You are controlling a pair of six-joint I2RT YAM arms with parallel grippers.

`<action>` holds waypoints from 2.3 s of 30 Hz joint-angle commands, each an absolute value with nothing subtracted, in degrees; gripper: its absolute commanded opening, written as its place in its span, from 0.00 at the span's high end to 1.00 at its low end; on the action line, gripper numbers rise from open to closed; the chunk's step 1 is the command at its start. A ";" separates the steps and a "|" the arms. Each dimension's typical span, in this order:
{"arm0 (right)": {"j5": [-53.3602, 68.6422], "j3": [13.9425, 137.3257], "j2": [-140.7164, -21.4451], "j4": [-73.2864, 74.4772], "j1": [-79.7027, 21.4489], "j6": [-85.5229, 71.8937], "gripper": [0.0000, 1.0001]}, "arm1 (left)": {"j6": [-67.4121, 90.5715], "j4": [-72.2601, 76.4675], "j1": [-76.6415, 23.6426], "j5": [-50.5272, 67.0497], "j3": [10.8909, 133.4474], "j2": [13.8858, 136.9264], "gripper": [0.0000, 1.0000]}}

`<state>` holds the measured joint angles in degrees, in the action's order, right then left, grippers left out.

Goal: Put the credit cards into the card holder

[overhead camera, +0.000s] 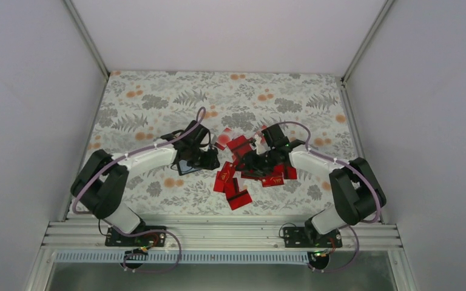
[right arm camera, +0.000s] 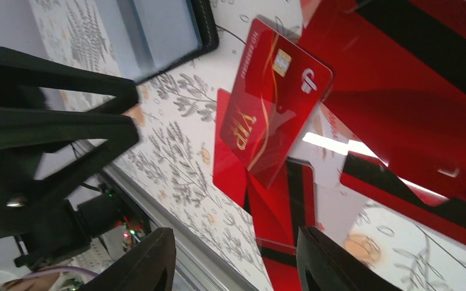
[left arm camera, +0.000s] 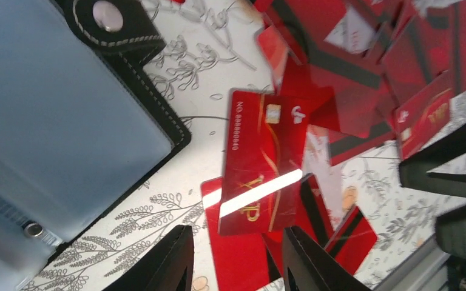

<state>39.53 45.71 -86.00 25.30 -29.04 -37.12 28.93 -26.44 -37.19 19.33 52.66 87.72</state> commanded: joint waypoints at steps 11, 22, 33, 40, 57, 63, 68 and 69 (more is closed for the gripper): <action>44.30 44.08 -94.85 9.46 -28.64 -46.23 0.51 | 26.97 -25.94 -37.79 23.49 57.66 98.47 0.64; 44.96 42.50 -101.66 5.81 -28.78 -47.21 0.51 | 25.75 -24.55 -38.14 28.82 59.61 104.09 0.68; 47.72 42.18 -103.51 0.28 -28.74 -48.16 0.52 | 28.60 -14.22 -38.33 39.91 53.70 105.57 0.70; 50.34 42.50 -100.03 -3.44 -28.81 -47.89 0.52 | 29.95 -10.29 -38.32 42.29 51.43 104.73 0.71; 52.40 43.45 -96.90 -1.06 -29.30 -42.78 0.60 | 31.58 -9.03 -38.34 41.27 50.22 103.35 0.72; 40.41 46.78 -93.22 14.39 -29.21 -36.38 0.60 | 30.61 -16.69 -38.32 33.33 52.97 97.35 0.72; 41.02 45.03 -94.75 13.92 -29.35 -36.34 0.59 | 28.95 -21.84 -38.33 27.61 54.80 93.84 0.70; 41.45 44.86 -96.34 13.48 -29.40 -36.47 0.59 | 28.59 -22.50 -38.32 26.65 55.04 93.71 0.69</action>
